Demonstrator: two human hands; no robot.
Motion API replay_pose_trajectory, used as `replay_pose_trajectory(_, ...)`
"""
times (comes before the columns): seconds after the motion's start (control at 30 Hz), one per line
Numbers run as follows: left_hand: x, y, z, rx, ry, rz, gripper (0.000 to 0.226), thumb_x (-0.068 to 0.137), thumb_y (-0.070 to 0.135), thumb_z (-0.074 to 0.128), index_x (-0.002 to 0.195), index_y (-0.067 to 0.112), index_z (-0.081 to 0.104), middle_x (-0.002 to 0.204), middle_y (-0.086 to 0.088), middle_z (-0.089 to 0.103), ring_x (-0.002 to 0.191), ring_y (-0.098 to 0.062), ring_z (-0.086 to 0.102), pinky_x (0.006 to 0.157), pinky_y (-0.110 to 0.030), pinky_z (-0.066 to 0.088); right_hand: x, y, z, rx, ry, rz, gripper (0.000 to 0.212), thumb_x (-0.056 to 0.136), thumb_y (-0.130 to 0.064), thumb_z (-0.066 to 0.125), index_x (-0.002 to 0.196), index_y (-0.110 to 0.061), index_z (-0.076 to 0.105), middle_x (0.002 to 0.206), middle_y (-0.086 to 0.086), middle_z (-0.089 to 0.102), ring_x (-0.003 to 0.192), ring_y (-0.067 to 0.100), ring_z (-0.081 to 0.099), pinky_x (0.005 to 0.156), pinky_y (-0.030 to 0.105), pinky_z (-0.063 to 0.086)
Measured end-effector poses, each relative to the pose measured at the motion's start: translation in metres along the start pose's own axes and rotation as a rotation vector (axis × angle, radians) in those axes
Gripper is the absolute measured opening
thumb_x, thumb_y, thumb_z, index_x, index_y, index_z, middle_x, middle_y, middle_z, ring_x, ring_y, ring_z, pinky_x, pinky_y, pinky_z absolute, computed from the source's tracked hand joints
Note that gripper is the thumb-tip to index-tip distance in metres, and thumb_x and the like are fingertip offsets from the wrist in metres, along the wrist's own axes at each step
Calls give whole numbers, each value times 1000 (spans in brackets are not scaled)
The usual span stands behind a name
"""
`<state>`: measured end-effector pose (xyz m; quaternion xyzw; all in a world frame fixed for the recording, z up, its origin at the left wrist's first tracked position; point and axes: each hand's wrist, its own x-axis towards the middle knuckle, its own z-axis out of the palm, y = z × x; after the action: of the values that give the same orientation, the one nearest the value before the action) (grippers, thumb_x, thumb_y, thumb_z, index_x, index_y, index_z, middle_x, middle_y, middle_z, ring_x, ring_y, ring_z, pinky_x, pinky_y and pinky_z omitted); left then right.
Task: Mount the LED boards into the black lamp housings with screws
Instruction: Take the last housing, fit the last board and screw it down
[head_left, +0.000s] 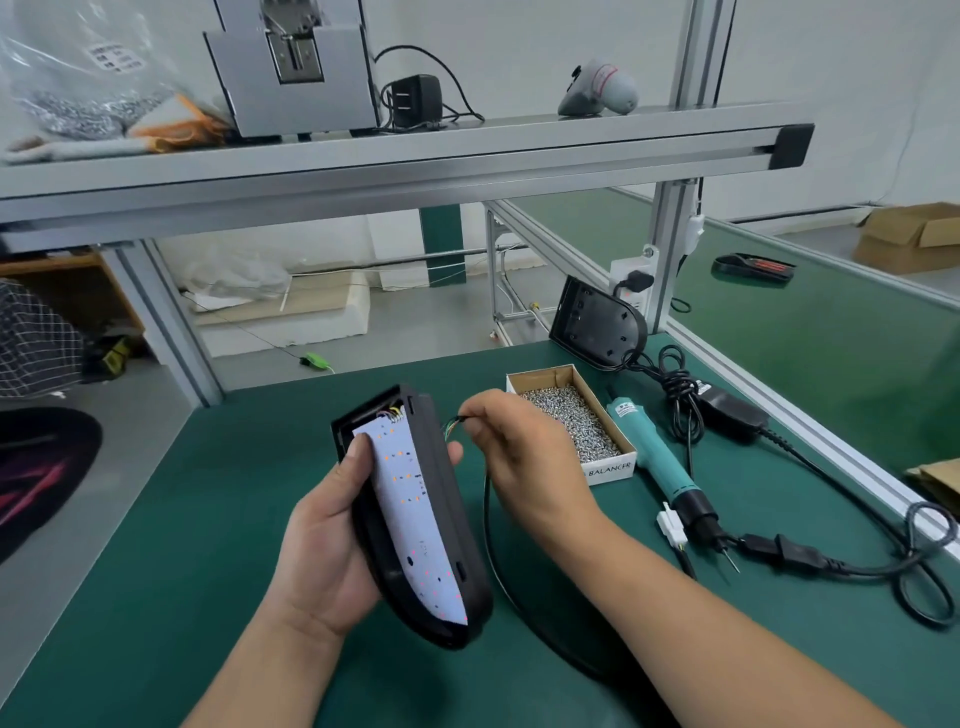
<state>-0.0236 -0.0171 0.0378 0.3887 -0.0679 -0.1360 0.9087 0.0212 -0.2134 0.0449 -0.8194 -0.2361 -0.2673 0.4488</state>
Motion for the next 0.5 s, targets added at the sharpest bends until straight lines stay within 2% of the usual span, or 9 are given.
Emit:
replay_pose_trajectory(0.07, -2, 1, 6, 16, 30, 41, 49, 109, 47, 50, 136, 13, 71, 137, -12, 70, 135, -30, 62, 91, -37, 60, 2, 2, -4, -49, -8, 14, 8, 104, -11, 62, 101, -14, 68, 88, -2, 66, 80, 21, 59, 73, 44, 51)
replay_pose_trajectory(0.17, -3, 1, 19, -9, 54, 108, 43, 101, 47, 64, 128, 15, 76, 133, -9, 72, 134, -31, 63, 93, -36, 59, 5, 1, -5, -58, -14, 14, 10, 102, -8, 64, 96, -16, 66, 81, -6, 61, 74, 15, 53, 67, 37, 47)
replay_pose_trajectory(0.33, -8, 0, 23, -35, 93, 105, 41, 105, 47, 58, 124, 16, 79, 123, -8, 77, 114, -25, 74, 86, -32, 61, 6, 1, -7, -43, -28, 16, 13, 99, -5, 64, 93, -16, 64, 78, -12, 56, 72, 10, 50, 65, 33, 45)
replay_pose_trajectory(0.43, -10, 2, 24, -24, 75, 101, 40, 104, 46, 61, 121, 15, 80, 120, -7, 78, 109, -25, 75, 86, -32, 61, 5, 1, -8, -49, -31, 20, 14, 99, -5, 65, 94, -18, 64, 78, -14, 55, 73, 2, 50, 64, 20, 38)
replay_pose_trajectory(0.5, -11, 4, 25, -18, 63, 110, 40, 103, 46, 64, 121, 14, 80, 119, -6, 78, 108, -24, 75, 88, -33, 61, 7, 1, -10, -46, -28, 14, 15, 100, -6, 64, 93, -20, 63, 78, -16, 54, 74, 0, 51, 64, 17, 36)
